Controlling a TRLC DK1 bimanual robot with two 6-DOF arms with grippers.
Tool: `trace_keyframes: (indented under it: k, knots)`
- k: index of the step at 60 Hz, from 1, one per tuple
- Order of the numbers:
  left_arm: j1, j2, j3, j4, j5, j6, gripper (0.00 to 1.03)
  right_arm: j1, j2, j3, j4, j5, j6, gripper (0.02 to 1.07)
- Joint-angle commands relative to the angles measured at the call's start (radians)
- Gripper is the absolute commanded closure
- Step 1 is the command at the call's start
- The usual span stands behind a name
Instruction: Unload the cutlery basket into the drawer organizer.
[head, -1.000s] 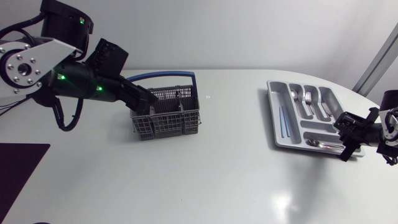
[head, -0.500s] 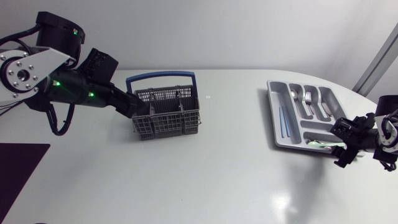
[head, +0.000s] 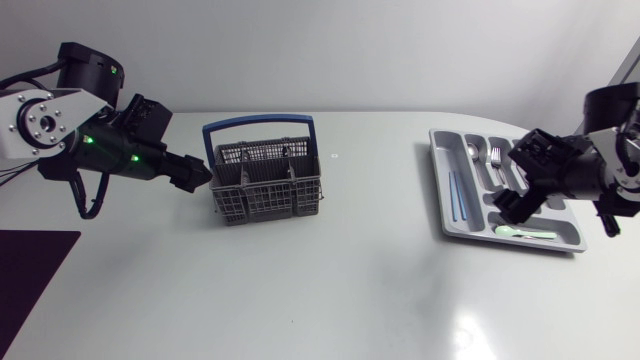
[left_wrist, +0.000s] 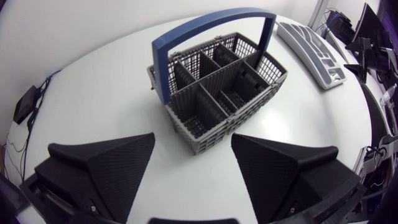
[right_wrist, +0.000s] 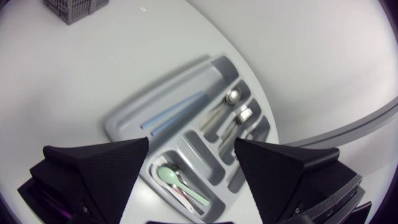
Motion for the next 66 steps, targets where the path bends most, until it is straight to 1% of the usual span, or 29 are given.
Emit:
trace_keyframes:
  k: [1,8,14,21,29,33,38,42,44,46,48,51,53,56,59,60,63,66]
  knots:
    - [0.036,0.039,-0.018,-0.006,-0.004,0.018,0.18,0.096,0.011,0.041,-0.025,-0.001,0.151,0.07]
    - [0.074,0.095,0.009,-0.005,-0.004,0.017,0.18,0.236,0.089,0.107,-0.028,-0.002,0.301,0.07]
    - [0.097,0.148,0.032,-0.003,-0.004,0.018,0.18,0.317,0.195,0.190,-0.027,-0.015,0.407,0.07]
    - [0.116,0.204,0.061,0.010,-0.004,0.020,0.18,0.383,0.316,0.287,-0.021,-0.042,0.501,0.07]
    - [0.128,0.313,0.143,0.018,-0.004,0.017,0.18,0.438,0.465,0.408,-0.019,-0.091,0.579,0.08]
    - [0.131,0.361,0.186,0.020,-0.002,0.017,0.18,0.454,0.541,0.474,-0.019,-0.130,0.619,0.09]
    - [0.134,0.411,0.232,0.023,0.002,0.014,0.18,0.481,0.624,0.555,-0.031,-0.143,0.652,0.11]
    - [0.136,0.437,0.255,0.023,0.033,0.012,0.18,0.500,0.669,0.607,-0.040,-0.156,0.677,0.15]
    - [0.136,0.445,0.261,0.024,0.045,0.014,0.21,0.507,0.692,0.636,-0.056,-0.160,0.686,0.17]
    - [0.136,0.451,0.264,0.030,0.064,0.012,0.23,0.512,0.713,0.666,-0.068,-0.168,0.695,0.22]
    - [0.136,0.457,0.265,0.037,0.085,0.012,0.28,0.513,0.735,0.692,-0.076,-0.179,0.709,0.28]
    - [0.137,0.468,0.275,0.037,0.113,0.011,0.33,0.516,0.765,0.735,-0.090,-0.196,0.726,0.42]
    - [0.139,0.476,0.279,0.037,0.119,0.009,0.36,0.518,0.785,0.756,-0.091,-0.203,0.737,0.54]
    - [0.142,0.487,0.287,0.037,0.142,0.008,0.39,0.524,0.813,0.788,-0.094,-0.214,0.752,0.66]
    - [0.140,0.499,0.293,0.037,0.146,0.008,0.39,0.533,0.834,0.813,-0.102,-0.222,0.763,0.73]
    - [0.140,0.499,0.293,0.037,0.146,0.008,0.39,0.535,0.834,0.816,-0.102,-0.223,0.763,0.74]
    - [0.136,0.505,0.296,0.037,0.171,0.009,0.39,0.546,0.839,0.824,-0.105,-0.234,0.771,0.79]
    - [0.130,0.505,0.293,0.037,0.185,0.011,0.39,0.555,0.830,0.817,-0.114,-0.248,0.772,0.80]
